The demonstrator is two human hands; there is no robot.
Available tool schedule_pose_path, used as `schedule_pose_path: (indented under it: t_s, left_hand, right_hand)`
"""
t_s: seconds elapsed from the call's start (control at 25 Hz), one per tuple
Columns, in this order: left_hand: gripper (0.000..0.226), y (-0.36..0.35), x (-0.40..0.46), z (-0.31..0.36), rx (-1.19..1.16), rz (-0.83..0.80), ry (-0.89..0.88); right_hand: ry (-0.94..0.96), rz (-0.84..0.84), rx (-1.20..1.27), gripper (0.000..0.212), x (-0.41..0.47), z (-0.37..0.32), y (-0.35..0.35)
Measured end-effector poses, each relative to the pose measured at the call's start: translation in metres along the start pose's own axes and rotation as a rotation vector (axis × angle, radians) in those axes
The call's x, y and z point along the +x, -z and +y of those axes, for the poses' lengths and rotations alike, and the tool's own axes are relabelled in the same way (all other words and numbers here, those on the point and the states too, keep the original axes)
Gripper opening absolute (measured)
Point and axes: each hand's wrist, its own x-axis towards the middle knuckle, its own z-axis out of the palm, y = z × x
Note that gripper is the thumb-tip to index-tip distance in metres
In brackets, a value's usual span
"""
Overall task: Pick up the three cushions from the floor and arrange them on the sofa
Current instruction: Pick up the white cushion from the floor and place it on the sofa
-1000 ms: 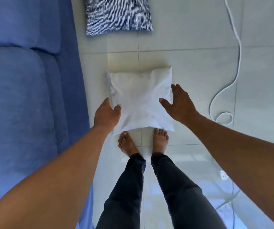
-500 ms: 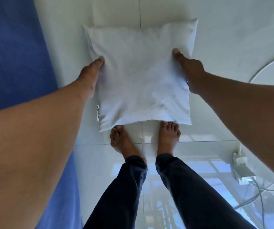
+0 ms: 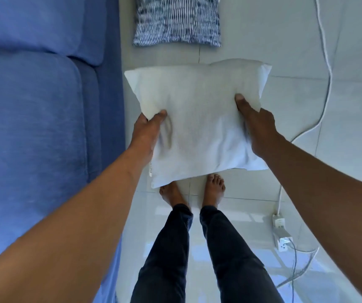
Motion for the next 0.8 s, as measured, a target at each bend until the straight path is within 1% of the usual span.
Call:
schedule_pose_path:
  t_s: [0.16, 0.28, 0.44, 0.48, 0.52, 0.6, 0.64, 0.76, 0.8]
  left_hand:
    - [0.040, 0.036, -0.107, 0.063, -0.091, 0.045, -0.124]
    - [0.026, 0.074, -0.185, 0.107, -0.167, 0.084, -0.212]
    - [0.011, 0.139, -0.262, 0.145, -0.272, 0.170, -0.309]
    - [0.012, 0.153, -0.272, 0.149, -0.301, 0.200, -0.317]
    - [0.018, 0.169, -0.281, 0.151, -0.327, 0.227, -0.321]
    - [0.033, 0.204, -0.294, 0.153, -0.391, 0.261, -0.325]
    - [0.037, 0.222, -0.299, 0.152, -0.418, 0.280, -0.326]
    - [0.038, 0.276, -0.302, 0.151, -0.506, 0.330, -0.307]
    - [0.037, 0.293, -0.300, 0.153, -0.538, 0.341, -0.298]
  right_hand:
    - [0.096, -0.067, -0.034, 0.056, -0.101, -0.085, 0.013]
    - [0.202, -0.140, -0.057, 0.057, -0.179, -0.146, 0.011]
    - [0.336, -0.248, -0.133, 0.049, -0.259, -0.207, -0.020]
    - [0.359, -0.276, -0.160, 0.050, -0.272, -0.215, -0.031]
    - [0.379, -0.300, -0.183, 0.049, -0.284, -0.222, -0.046]
    - [0.413, -0.360, -0.240, 0.042, -0.304, -0.233, -0.081]
    - [0.426, -0.388, -0.277, 0.041, -0.313, -0.237, -0.100]
    - [0.453, -0.455, -0.368, 0.057, -0.340, -0.249, -0.163]
    - [0.454, -0.478, -0.393, 0.058, -0.348, -0.253, -0.184]
